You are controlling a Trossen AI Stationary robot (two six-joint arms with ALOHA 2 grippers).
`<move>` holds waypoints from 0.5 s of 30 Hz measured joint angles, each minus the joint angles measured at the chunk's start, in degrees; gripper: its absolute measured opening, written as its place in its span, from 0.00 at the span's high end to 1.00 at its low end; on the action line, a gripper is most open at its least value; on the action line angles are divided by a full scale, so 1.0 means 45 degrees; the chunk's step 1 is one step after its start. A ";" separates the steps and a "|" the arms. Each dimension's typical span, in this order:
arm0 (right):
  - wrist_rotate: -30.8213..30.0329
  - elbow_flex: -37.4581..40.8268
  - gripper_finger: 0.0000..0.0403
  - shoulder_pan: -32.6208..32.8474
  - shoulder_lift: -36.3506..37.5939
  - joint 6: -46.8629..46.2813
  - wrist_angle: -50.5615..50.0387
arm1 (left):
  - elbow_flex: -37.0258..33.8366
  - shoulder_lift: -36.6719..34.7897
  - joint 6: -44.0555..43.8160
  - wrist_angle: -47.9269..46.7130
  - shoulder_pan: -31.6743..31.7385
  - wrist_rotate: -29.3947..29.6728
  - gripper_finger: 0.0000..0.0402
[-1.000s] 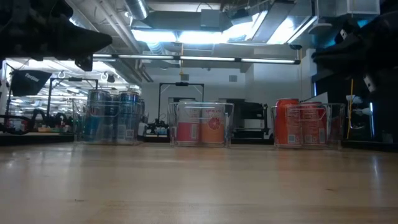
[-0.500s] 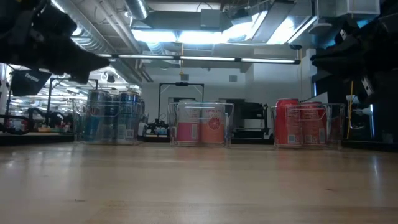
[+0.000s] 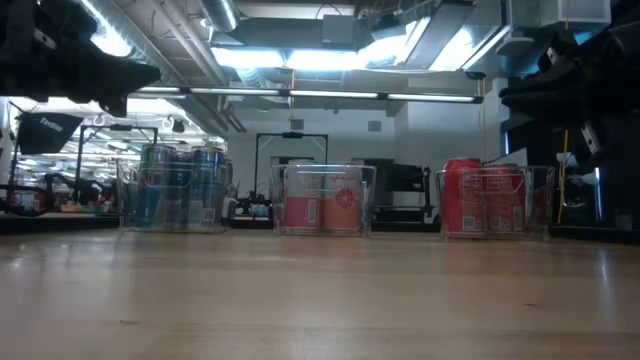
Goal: Sort soda cans
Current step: Return to Home Position
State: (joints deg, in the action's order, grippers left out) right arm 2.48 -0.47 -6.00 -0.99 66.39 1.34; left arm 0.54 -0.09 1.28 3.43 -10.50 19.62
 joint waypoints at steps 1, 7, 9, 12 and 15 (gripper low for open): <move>0.0000 0.0000 0.89 -0.0005 0.0005 -0.0001 0.0000 | 0.0000 0.0044 0.0048 0.0007 0.0022 0.0015 0.98; -0.0004 0.0002 0.89 -0.0001 0.0005 -0.0001 0.0005 | 0.0005 0.0424 -0.0611 -0.0046 0.0087 -0.0020 0.98; -0.0015 0.0005 0.89 0.0000 0.0001 -0.0001 0.0007 | 0.0005 0.0583 -0.0765 -0.0045 0.0087 -0.0020 0.98; -0.0019 0.0005 0.89 0.0000 0.0005 -0.0001 0.0010 | 0.0005 0.0644 -0.0698 -0.0046 0.0087 -0.0020 0.98; -0.0018 0.0010 0.89 -0.0001 0.0005 -0.0001 0.0010 | 0.0005 0.0654 -0.0555 -0.0046 0.0087 -0.0020 0.98</move>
State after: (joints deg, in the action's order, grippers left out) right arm 2.40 -0.43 -6.01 -0.97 66.39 1.39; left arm 0.56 2.85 -1.22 3.22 -10.11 19.53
